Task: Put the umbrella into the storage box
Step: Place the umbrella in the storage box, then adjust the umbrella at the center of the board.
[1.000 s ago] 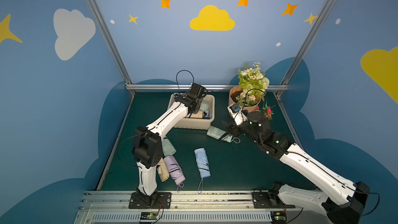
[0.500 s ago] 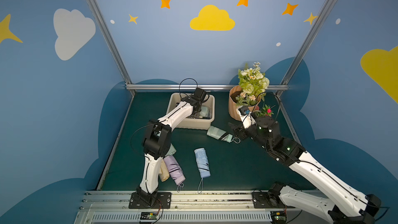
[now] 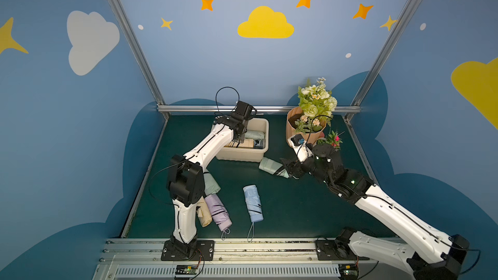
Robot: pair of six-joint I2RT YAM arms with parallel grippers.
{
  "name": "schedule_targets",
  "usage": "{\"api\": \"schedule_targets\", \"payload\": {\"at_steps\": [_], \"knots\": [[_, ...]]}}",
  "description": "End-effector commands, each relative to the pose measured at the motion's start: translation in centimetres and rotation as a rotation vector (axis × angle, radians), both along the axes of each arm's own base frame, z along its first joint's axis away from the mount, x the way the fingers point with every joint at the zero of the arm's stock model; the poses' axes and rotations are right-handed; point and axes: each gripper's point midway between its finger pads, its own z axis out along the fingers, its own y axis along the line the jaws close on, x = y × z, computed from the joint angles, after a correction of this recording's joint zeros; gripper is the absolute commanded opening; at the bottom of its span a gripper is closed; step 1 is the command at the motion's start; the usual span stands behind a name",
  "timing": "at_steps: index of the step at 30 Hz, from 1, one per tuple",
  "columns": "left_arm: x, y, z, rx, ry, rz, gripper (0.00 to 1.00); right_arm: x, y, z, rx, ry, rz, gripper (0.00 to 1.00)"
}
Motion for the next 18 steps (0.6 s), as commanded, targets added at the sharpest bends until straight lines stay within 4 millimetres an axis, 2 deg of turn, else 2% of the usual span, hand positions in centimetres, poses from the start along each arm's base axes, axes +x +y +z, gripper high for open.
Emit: {"api": "schedule_targets", "payload": {"at_steps": [1, 7, 11, 14, 18], "knots": [[-1.2, 2.3, 3.3, 0.045, -0.069, 0.008, 0.97, -0.3, 1.6, 0.6, 0.051, 0.019, 0.055, 0.89], [-3.9, 5.4, 5.9, 0.106, -0.139, -0.003, 0.93, -1.2, 3.4, -0.9, 0.051, 0.096, 0.132, 0.89], [-5.7, 8.0, 6.5, 0.209, -0.197, -0.082, 0.92, -3.6, 5.4, -3.0, 0.029, 0.187, 0.254, 0.89], [-7.9, 10.4, 5.7, 0.251, -0.213, -0.124, 0.91, -5.5, 6.5, -4.7, -0.022, 0.215, 0.325, 0.89], [-11.5, 13.1, 4.1, 0.305, -0.186, -0.189, 0.9, -6.6, 7.1, -6.4, -0.05, 0.268, 0.353, 0.89]]}}
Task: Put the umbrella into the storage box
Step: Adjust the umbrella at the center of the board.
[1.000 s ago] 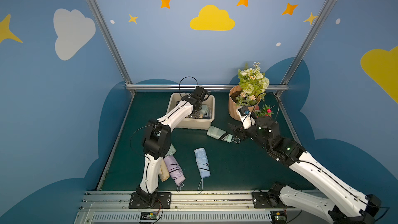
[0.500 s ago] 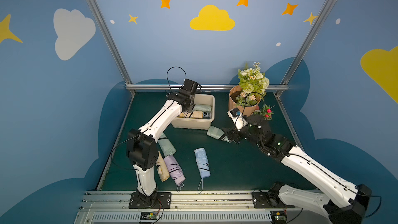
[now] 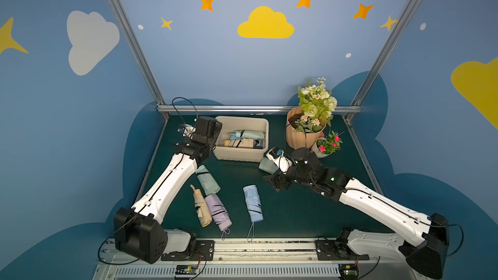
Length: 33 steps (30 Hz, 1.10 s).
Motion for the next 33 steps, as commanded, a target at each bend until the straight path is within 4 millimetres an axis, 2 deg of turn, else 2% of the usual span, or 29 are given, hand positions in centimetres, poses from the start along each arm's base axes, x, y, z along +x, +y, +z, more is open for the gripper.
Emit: {"api": "schedule_targets", "payload": {"at_steps": [1, 4, 7, 11, 14, 18, 24, 27, 33], "knots": [[-2.1, 0.8, 0.3, 0.105, -0.021, -0.142, 0.9, -1.3, 0.3, -1.5, -0.029, 0.057, 0.045, 0.89], [-4.9, 0.9, -0.3, 0.166, 0.03, -0.24, 0.9, -0.2, -0.3, -1.5, -0.039, 0.05, -0.037, 0.89], [-9.0, 0.8, -2.2, 0.214, 0.148, -0.332, 0.9, 2.2, -1.9, -0.5, -0.053, -0.015, -0.187, 0.9], [-14.1, 0.5, -4.7, 0.243, 0.227, -0.414, 0.88, 4.0, -3.7, 0.5, -0.054, -0.049, -0.273, 0.9], [-16.8, -0.8, -6.1, 0.19, 0.239, -0.479, 0.84, 4.8, -5.2, 0.7, -0.071, -0.049, -0.317, 0.9], [-20.1, -2.8, -8.2, 0.138, 0.339, -0.566, 0.82, 5.3, -6.9, 0.1, -0.109, -0.047, -0.357, 0.91], [-22.8, -8.5, -10.4, 0.152, 0.438, -0.82, 0.82, 4.5, -7.8, 0.2, -0.052, -0.043, -0.347, 0.91], [-24.1, -10.7, -11.8, 0.187, 0.51, -0.941, 0.83, 3.8, -8.4, 0.3, 0.002, -0.05, -0.357, 0.91], [-24.6, -14.8, -13.4, 0.255, 0.55, -1.109, 0.87, 2.5, -9.6, 0.6, 0.07, -0.077, -0.355, 0.92]]}}
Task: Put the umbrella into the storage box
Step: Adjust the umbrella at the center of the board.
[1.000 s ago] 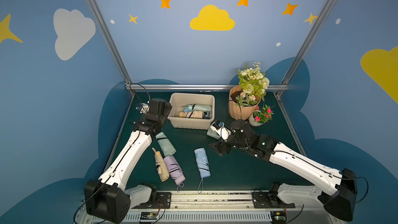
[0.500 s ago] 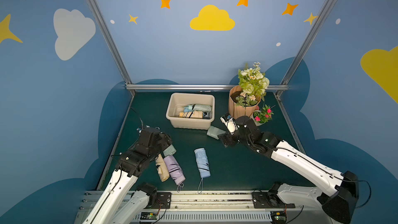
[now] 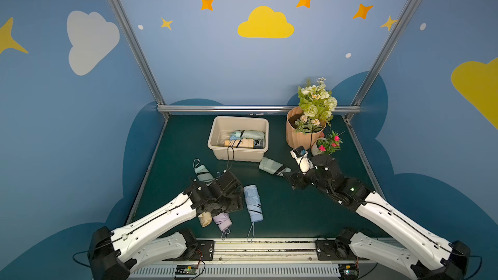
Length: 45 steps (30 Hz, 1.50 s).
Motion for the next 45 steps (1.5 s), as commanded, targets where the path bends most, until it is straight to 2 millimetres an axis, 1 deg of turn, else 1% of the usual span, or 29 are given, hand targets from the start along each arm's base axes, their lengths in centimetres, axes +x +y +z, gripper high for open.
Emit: {"api": "schedule_targets", "payload": {"at_steps": [1, 6, 11, 13, 18, 23, 28, 34, 38, 41, 43, 45], "knots": [[0.3, -2.3, 0.0, -0.012, -0.013, -0.081, 0.87, -0.2, -0.2, 1.4, 0.07, -0.043, -0.001, 0.92], [1.6, -4.8, -1.3, 0.017, -0.07, -0.123, 0.88, -0.8, -1.2, 1.8, 0.067, -0.069, -0.002, 0.94], [2.9, -6.9, -3.4, 0.048, -0.095, -0.136, 0.91, -1.5, -1.6, 1.6, 0.05, -0.065, 0.019, 0.94], [3.3, -7.4, -4.5, 0.071, -0.081, -0.125, 0.91, -1.7, -1.8, 1.5, 0.044, -0.06, 0.022, 0.94], [3.7, -7.3, -6.7, 0.163, -0.033, -0.078, 0.91, -2.3, -2.3, 1.5, 0.052, -0.051, 0.015, 0.94], [3.9, -7.0, -7.2, 0.24, -0.005, -0.09, 0.91, -2.3, -2.1, 1.3, 0.057, -0.04, 0.023, 0.94], [4.2, -7.0, -8.4, 0.263, -0.009, -0.109, 0.89, -1.8, -1.4, 1.4, 0.089, -0.026, 0.013, 0.94], [4.3, -6.1, -9.4, 0.322, 0.0, -0.172, 0.82, -1.3, -0.7, 1.9, 0.098, -0.024, 0.02, 0.94], [4.4, -6.1, -9.5, 0.34, -0.009, -0.262, 0.7, -0.5, -0.4, 2.4, 0.098, -0.029, 0.004, 0.94], [4.6, -6.3, -9.2, 0.351, -0.025, -0.34, 0.61, 0.0, 0.1, 2.8, 0.114, -0.027, -0.003, 0.94], [4.7, -6.5, -8.7, 0.346, -0.044, -0.39, 0.58, 0.4, 0.4, 3.0, 0.118, -0.027, -0.012, 0.94], [5.0, -7.2, -7.9, 0.323, -0.079, -0.467, 0.55, 0.9, 0.5, 3.1, 0.118, -0.023, -0.029, 0.94]]}}
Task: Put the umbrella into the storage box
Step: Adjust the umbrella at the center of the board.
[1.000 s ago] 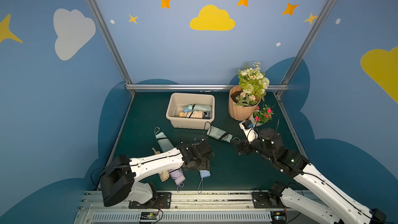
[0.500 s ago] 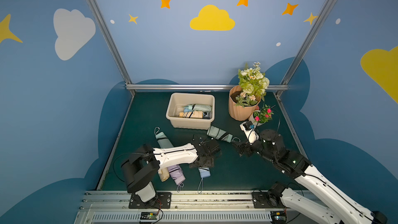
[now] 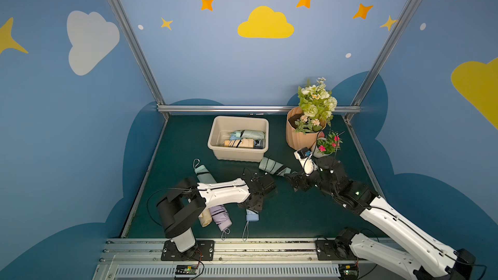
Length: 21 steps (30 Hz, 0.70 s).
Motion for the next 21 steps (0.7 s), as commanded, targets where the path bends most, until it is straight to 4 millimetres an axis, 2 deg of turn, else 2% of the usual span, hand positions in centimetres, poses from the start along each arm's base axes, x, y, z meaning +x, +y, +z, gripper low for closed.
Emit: {"api": "schedule_targets", "payload": {"at_steps": [1, 8, 11, 15, 21], "knots": [[0.4, -0.9, 1.5, -0.016, -0.025, -0.186, 0.55, 1.3, 0.4, 2.4, 0.062, -0.039, -0.045, 0.94], [-2.3, -7.3, 4.8, -0.229, -0.001, -0.752, 0.54, 2.4, -0.6, 3.1, 0.112, -0.034, -0.163, 0.94], [-4.0, -8.7, 5.8, -0.289, 0.026, -0.982, 0.53, 2.6, -2.0, 3.2, 0.101, -0.049, -0.232, 0.94], [-4.6, -8.3, 5.3, -0.234, 0.094, -1.154, 0.53, 2.2, -4.1, 4.1, 0.099, -0.082, -0.309, 0.94], [-2.7, -5.4, 1.6, 0.031, 0.167, -1.244, 0.54, 1.3, -7.0, 4.9, 0.08, -0.112, -0.394, 0.94]]}}
